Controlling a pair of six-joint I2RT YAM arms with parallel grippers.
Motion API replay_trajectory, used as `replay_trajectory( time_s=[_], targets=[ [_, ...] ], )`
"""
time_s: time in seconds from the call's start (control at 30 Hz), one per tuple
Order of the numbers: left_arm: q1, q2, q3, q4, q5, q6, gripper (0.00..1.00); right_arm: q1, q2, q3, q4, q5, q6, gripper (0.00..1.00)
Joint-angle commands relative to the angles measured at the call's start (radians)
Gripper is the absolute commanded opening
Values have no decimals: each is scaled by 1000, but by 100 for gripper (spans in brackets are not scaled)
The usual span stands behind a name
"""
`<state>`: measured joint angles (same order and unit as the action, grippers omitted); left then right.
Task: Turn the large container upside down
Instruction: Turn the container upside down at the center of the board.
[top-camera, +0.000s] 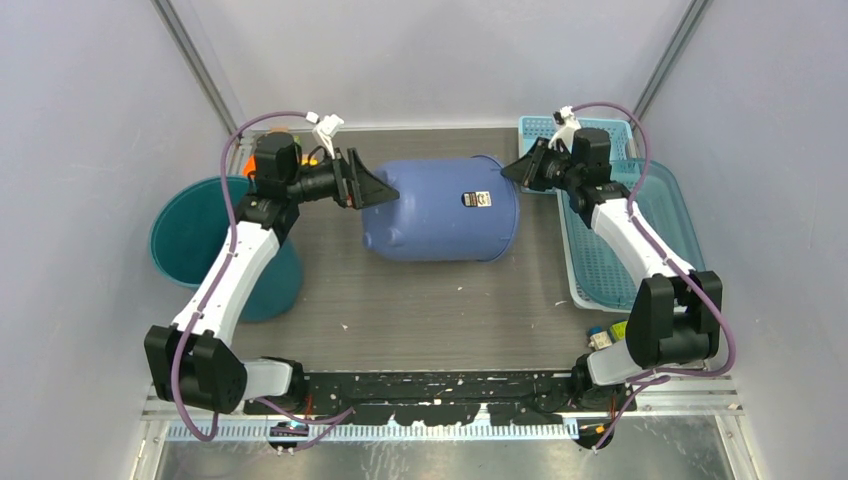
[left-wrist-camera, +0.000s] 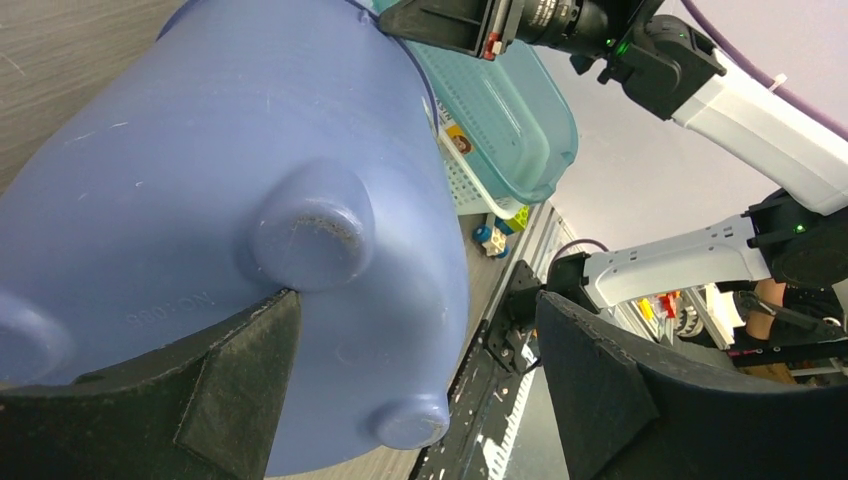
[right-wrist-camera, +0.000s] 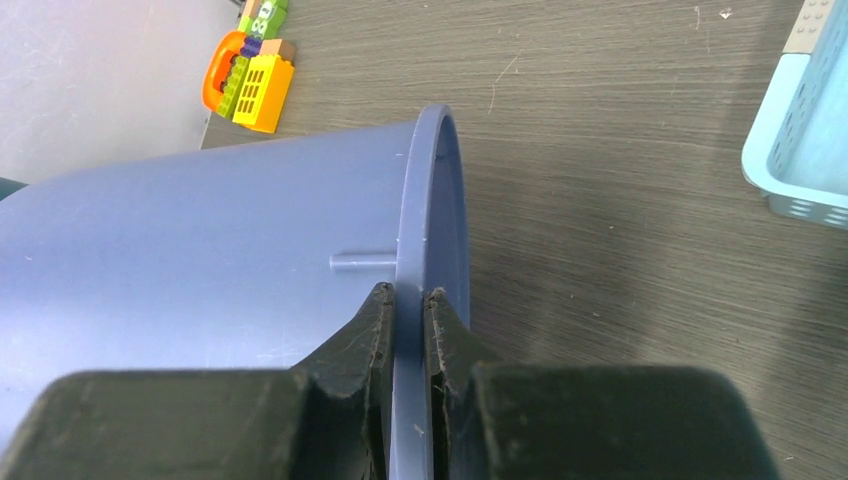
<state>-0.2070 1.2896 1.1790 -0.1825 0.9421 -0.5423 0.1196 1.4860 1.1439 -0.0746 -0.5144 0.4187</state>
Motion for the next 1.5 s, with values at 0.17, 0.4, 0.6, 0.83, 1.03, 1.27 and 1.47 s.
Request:
replay_trajectory(
  time_s=[0.17,0.4,0.6,0.83,1.03,1.27,1.47],
  targets=[
    [-25,-22,42,176,44,-61,88,48,37,-71,21,-230,78,1],
    [-25,-25,10,254,30,-110,88,42,62,-118,96,-240,118,1],
    [-25,-28,-21,291,11,-129,88,39,80,-161,171,-255,153,1],
    [-25,-37,-53,309,-13,-131,89,38,89,-205,245,-247,194,1],
    [-25,-42,-73,319,-26,-131,89,34,110,-230,294,-243,231,1],
    [-25,-46,-84,329,-29,-133,89,34,131,-259,341,-216,250,1],
    [-25,-53,-103,348,-29,-142,89,35,150,-269,359,-200,254,1]
  ],
)
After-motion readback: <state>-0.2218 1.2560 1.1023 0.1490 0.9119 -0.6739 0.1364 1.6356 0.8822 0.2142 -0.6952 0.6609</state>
